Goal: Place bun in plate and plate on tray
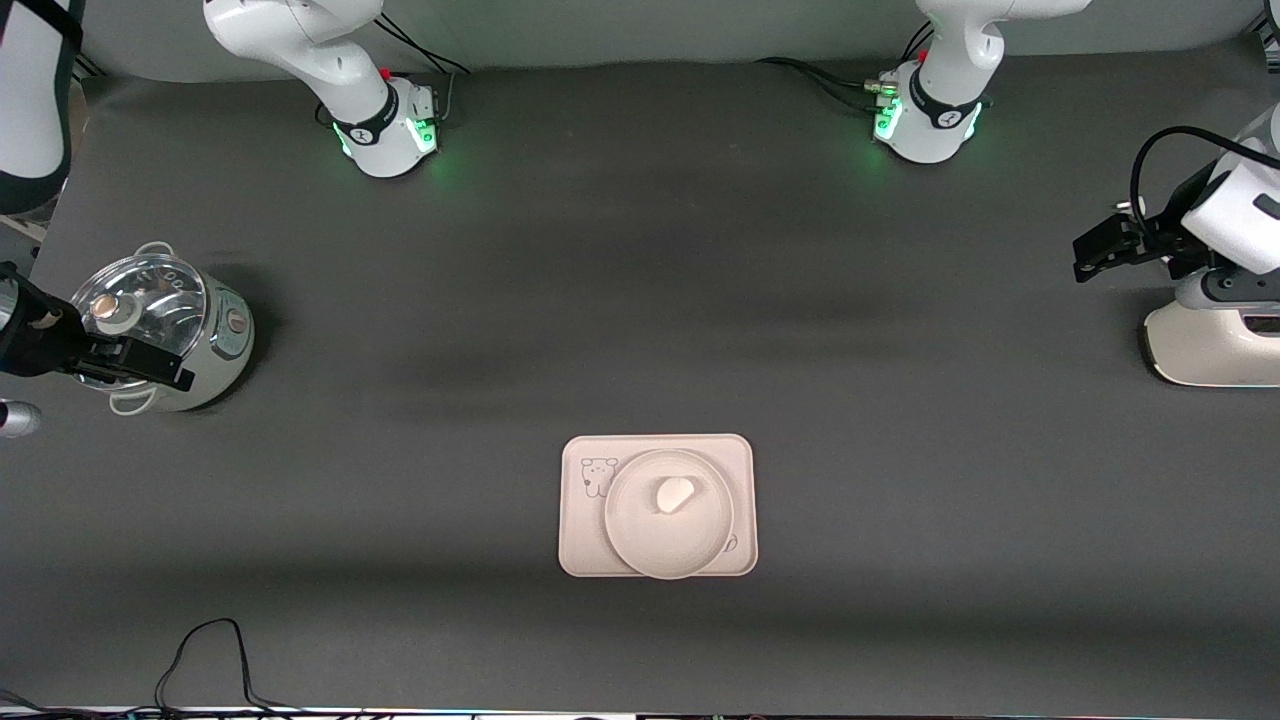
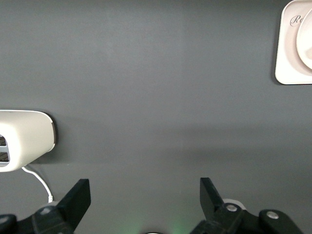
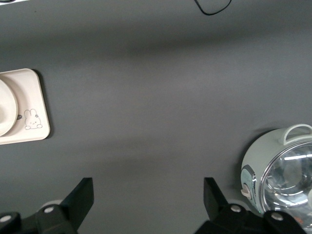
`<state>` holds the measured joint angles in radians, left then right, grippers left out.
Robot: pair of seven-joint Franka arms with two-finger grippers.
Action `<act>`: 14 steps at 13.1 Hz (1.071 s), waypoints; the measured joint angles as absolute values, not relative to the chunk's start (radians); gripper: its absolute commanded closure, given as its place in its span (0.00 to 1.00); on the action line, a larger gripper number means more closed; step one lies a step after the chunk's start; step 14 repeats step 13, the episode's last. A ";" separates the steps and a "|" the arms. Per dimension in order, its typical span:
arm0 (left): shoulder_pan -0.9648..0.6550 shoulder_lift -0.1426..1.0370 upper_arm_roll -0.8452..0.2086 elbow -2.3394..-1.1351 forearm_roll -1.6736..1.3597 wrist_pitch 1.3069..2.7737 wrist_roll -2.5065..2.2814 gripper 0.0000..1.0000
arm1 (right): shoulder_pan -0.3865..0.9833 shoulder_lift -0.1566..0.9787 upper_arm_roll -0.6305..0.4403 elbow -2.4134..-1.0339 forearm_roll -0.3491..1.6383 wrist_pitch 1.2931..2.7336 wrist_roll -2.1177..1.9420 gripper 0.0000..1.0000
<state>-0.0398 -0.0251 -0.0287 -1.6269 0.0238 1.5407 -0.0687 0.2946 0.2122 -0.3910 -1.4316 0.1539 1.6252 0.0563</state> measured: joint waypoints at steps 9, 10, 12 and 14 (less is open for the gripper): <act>-0.038 -0.025 -0.028 -1.627 0.024 1.541 -0.069 0.00 | 0.209 0.025 -0.220 -1.677 0.058 1.786 0.056 0.00; -0.037 -0.025 -0.027 -1.627 0.024 1.541 -0.069 0.00 | 0.209 0.006 -0.218 -1.697 0.057 1.786 0.056 0.00; -0.037 -0.025 -0.027 -1.627 0.024 1.541 -0.069 0.00 | 0.209 -0.011 -0.216 -1.715 0.056 1.786 0.056 0.00; -0.037 -0.025 -0.027 -1.627 0.024 1.541 -0.069 0.00 | 0.209 -0.011 -0.215 -1.717 0.056 1.786 0.056 0.00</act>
